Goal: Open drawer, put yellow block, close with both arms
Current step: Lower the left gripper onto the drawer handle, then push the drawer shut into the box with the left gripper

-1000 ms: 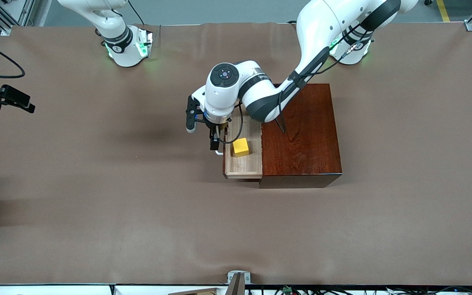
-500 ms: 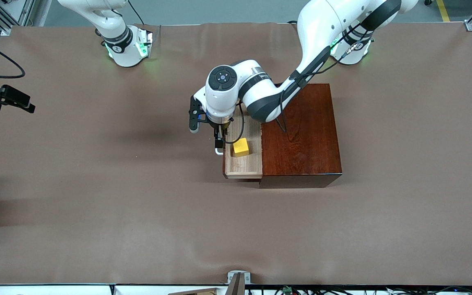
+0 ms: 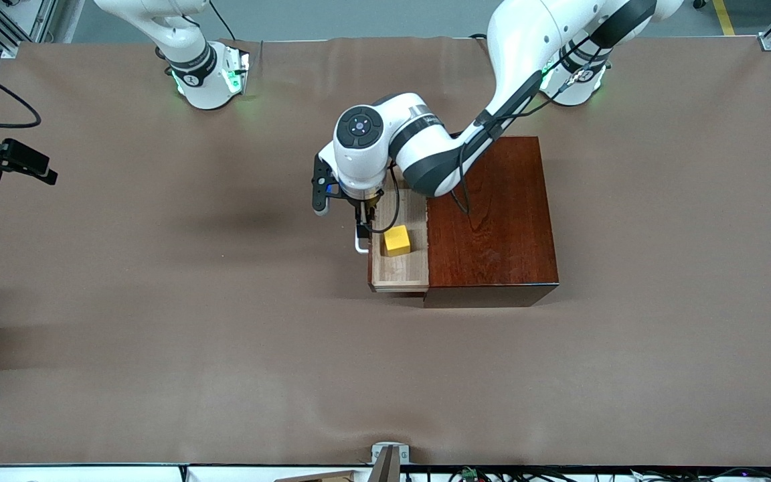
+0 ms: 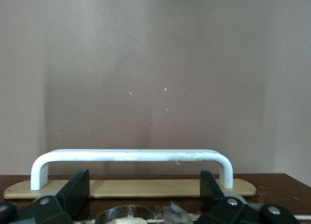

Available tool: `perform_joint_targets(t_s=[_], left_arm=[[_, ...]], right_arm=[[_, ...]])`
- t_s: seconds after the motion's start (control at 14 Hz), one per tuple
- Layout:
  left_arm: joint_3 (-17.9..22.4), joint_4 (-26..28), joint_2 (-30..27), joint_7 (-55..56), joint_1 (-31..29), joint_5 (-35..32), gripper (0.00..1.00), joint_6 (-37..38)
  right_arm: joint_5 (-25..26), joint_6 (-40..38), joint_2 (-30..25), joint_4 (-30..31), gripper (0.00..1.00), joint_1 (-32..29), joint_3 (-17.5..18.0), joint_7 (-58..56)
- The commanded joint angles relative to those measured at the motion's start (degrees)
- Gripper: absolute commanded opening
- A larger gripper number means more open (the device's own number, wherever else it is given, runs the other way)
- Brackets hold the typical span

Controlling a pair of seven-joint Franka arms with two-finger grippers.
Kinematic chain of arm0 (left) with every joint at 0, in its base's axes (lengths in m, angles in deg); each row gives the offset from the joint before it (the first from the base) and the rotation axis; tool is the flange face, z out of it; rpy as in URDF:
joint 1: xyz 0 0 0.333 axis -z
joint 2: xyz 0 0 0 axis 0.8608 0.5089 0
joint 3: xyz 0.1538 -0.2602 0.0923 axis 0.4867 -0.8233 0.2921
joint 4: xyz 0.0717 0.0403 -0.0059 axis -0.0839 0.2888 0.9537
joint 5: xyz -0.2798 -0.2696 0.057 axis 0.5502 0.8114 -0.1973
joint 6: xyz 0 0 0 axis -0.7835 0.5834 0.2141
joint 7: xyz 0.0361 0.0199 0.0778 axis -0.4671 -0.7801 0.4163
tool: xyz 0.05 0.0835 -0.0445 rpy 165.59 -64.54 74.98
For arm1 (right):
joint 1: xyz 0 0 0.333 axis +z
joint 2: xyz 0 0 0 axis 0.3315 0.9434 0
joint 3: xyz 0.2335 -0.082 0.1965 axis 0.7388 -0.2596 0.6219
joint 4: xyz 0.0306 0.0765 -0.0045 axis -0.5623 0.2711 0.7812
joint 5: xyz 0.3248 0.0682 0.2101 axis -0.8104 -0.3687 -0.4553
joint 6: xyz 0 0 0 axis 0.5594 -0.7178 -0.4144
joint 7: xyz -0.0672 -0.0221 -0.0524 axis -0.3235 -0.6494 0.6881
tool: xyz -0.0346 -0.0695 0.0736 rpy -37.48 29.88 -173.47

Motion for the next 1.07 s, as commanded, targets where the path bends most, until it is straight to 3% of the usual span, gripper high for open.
perform_joint_targets(t_s=[0.0, 1.0], left_arm=[[0.0, 0.1, -2.7, -1.0, -0.6, -1.5, 1.0, 5.9], [0.6, 2.7, -3.1, -0.8, -3.9, -2.9, 1.0, 11.4]], right_arm=[[-1.2, -0.6, 0.1, -0.7, 1.0, -0.9, 0.4, 0.0], [-1.2, -0.6, 0.1, -0.9, 1.0, -0.9, 0.4, 0.0]])
